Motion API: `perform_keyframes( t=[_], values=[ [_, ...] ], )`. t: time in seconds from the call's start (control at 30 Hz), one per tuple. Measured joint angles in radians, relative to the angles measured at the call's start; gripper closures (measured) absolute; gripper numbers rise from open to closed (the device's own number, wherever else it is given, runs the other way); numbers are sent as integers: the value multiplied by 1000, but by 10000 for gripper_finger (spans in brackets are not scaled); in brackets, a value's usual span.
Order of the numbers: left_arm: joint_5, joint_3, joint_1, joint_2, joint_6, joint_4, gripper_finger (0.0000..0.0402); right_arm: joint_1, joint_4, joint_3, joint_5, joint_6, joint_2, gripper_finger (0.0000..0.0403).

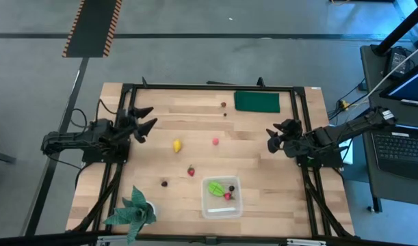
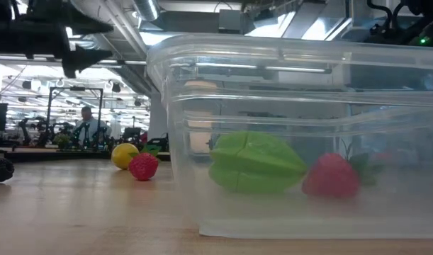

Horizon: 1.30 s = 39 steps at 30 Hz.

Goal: Pick and placing Produce into tupperware
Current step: Put the yellow lemon into the transparent bin

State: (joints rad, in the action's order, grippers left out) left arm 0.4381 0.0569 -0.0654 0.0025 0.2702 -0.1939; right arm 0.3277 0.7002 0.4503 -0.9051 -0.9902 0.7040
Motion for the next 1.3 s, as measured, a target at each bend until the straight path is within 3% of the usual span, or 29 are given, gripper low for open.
perform_keyframes(
  t=[0.13,0.33,0.83,1.03,1.3],
  values=[
    [-93,24,0,16,15,23,65,-18,0,0,0,4,0,195],
    [-96,132,0,126,12,149,65,-43,0,0,0,4,0,195],
    [-92,577,0,631,-272,426,79,-51,-27,0,7,5,0,195],
    [-52,711,-13,770,68,520,82,-51,-48,0,34,5,0,195],
    [-8,811,1,922,236,668,82,-51,-56,0,82,26,0,195]
  ],
)
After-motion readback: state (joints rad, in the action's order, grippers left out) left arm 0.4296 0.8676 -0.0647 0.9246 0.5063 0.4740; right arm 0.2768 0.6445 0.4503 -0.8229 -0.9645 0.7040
